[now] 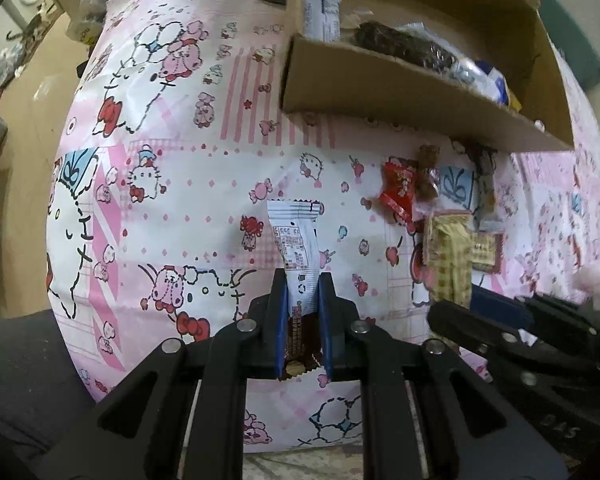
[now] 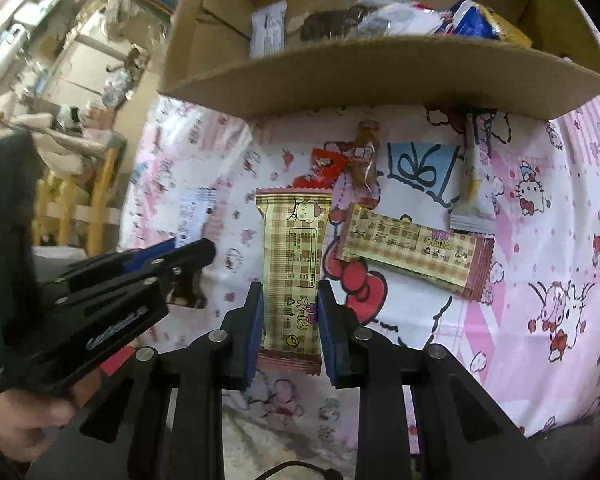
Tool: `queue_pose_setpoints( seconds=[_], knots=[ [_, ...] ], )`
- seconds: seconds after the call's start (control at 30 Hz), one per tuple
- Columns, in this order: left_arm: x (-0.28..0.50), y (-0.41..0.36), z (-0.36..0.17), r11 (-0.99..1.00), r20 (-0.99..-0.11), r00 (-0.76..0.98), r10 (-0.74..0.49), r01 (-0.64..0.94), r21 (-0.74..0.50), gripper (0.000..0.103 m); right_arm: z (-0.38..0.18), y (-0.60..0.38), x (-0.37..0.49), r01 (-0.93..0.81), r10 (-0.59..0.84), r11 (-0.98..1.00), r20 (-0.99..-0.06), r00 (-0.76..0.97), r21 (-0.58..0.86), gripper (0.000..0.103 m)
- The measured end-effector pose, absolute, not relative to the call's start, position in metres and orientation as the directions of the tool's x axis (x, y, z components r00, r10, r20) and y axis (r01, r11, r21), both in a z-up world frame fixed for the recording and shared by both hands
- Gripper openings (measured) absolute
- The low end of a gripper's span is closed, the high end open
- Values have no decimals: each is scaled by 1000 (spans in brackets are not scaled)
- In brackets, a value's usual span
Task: Organize snacks
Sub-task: 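Grasp a small white bar with the left gripper while the right grasps a wafer pack, then carry both snacks over the box and open both grippers to drop them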
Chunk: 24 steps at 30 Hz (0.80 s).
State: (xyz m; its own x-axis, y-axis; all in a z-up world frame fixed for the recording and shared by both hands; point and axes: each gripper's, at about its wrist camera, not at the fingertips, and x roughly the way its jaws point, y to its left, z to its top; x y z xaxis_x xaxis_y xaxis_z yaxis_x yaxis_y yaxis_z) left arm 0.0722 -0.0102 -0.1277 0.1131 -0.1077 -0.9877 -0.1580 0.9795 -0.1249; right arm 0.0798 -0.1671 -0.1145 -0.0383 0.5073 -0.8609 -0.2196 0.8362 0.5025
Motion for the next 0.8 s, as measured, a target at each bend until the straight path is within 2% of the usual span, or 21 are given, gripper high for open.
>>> queue_pose_setpoints(
  seconds=[0.1,0.2,0.3,0.47,0.7,0.8],
  knots=[
    [69,0,-105,969,-975,176,-135,-182,-167,11,-95,-183,81,-193,571,808,-820,23,557,27],
    [67,5,-72,964,-948,275,-159,-162,-209,11,-56,-210,86,-183,661,751,-727,187,635,27],
    [69,13,-37,964,-917,369,-152,-151,-220,11,-24,-233,94,-189,673,736,-673,308,650,27],
    [87,23,-1,965,-888,435,-149,-134,-227,11,-8,-258,107,-182,644,754,-659,389,631,27],
    [112,18,4,972,-865,489,-113,-124,-197,11,-7,-274,127,-178,650,732,-596,471,658,27],
    [122,11,3,976,-859,499,-113,-106,-190,11,-6,-273,134,-176,619,759,-612,492,626,27]
  ],
)
